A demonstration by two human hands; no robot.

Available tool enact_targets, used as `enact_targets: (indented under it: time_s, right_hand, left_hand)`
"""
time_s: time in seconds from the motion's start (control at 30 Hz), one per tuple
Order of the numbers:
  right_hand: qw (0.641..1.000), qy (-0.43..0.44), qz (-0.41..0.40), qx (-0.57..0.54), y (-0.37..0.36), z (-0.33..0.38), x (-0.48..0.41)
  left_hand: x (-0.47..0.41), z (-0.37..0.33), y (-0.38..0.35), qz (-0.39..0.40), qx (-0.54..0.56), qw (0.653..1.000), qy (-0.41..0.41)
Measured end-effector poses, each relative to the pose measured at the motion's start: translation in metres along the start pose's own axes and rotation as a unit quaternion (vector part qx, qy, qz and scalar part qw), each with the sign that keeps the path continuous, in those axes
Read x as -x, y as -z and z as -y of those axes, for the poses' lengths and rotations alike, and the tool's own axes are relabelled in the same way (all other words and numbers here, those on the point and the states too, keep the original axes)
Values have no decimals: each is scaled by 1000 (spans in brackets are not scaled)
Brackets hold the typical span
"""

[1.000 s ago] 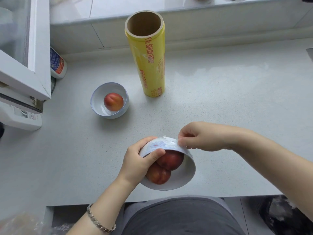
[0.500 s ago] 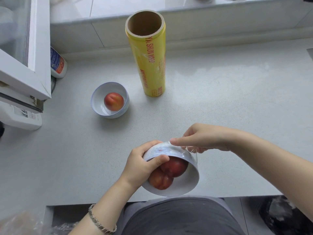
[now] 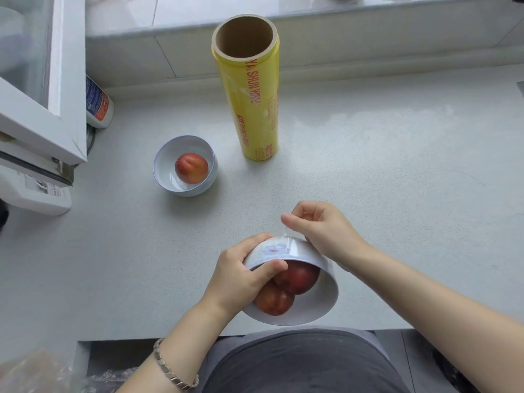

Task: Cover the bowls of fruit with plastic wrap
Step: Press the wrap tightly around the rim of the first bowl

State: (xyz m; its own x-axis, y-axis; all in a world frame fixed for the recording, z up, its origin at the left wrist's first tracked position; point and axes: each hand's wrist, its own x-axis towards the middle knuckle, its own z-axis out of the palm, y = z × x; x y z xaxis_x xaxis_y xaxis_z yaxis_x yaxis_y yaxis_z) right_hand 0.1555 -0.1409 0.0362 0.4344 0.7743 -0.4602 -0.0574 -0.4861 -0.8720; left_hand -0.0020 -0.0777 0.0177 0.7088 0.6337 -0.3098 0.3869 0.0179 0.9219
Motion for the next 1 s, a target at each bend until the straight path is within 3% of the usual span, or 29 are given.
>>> enact_targets:
  time_s: [0.3,0.5,0.7,0.77,0.83,0.93,1.0]
  right_hand:
    - [1000,13,-20,13,-6,-8,-15]
    - [993,-70,74,60,-2,-4,-16]
    - [965,-142,78,205,8,-12,-20]
    - [981,-90,3,171,16,-10,-18]
    - [994,44,-55,88,24,2,-6]
    - [977,185,62,82,25,16,20]
    - [971,170,127,113,21,8,29]
  left_hand:
    - [0,-4,2,-31,12,999,-37]
    - [1,-1,2,-35,5,998,-42]
    - [5,-1,0,-23,33,998,-50]
    - [4,-4,1,-30,53,997,-49]
    - [2,-6,1,-35,50,997,-49]
    - [-1,-6,2,-37,38,998,-39]
    - [-3,-6,2,-38,41,998,-42]
